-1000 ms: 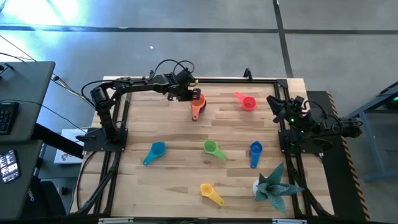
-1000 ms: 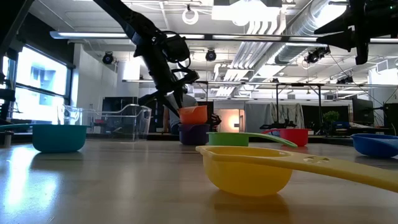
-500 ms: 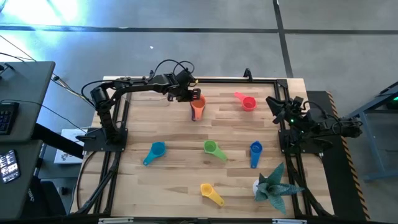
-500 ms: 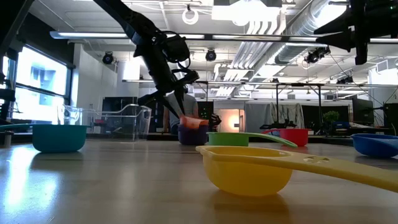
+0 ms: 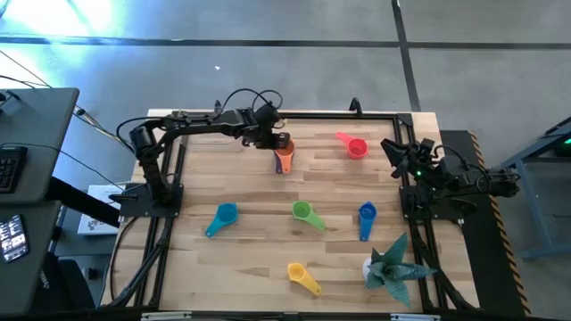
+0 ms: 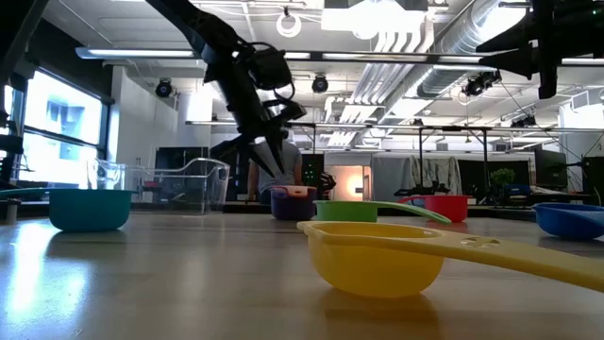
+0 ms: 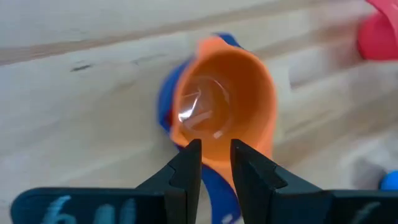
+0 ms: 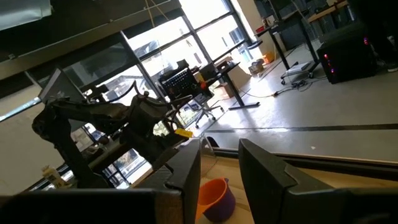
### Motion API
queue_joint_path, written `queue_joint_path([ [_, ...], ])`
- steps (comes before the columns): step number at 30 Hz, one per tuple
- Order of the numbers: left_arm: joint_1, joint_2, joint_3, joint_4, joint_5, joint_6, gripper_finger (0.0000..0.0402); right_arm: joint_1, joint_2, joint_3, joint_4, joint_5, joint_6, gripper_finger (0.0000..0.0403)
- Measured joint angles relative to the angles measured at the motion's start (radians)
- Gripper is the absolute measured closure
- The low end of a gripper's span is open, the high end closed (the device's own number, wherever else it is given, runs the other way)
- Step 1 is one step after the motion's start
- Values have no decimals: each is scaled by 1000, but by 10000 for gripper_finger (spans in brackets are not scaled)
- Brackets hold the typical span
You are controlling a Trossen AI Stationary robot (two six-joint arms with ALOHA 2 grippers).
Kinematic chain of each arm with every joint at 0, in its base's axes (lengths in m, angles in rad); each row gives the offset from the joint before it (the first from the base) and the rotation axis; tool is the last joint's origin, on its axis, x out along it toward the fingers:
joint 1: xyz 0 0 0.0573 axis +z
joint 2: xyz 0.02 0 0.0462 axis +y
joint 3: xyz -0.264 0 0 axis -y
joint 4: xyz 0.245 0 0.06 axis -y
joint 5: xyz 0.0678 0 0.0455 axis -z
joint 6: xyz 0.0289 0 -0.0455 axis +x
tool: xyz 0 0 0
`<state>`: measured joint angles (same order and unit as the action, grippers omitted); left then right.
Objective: Nest measuring cups in basket
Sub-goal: Stack the orange measuring cup on top of the purple measuring cup on the table
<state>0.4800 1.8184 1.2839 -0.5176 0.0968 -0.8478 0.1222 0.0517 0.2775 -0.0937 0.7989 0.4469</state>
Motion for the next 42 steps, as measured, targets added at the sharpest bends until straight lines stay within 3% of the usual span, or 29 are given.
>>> queue_joint_path([
  [6,-54,-40,0,-58,-6,82,326,0,14,2,1,-50,-7,302],
  [12,-94,-90,0,-175,-28,154,326,0,127,77,54,-67,-108,302],
  [20,-117,-79,0,-226,-34,248,326,0,414,231,47,11,-125,302],
  [27,-112,-81,0,-242,-80,287,326,-35,687,418,-67,42,59,302],
  [34,-112,-81,0,-248,-82,385,326,-152,927,609,-410,-146,401,302],
  [42,-132,-81,0,-245,-82,563,326,-275,1169,701,-440,-488,574,302],
])
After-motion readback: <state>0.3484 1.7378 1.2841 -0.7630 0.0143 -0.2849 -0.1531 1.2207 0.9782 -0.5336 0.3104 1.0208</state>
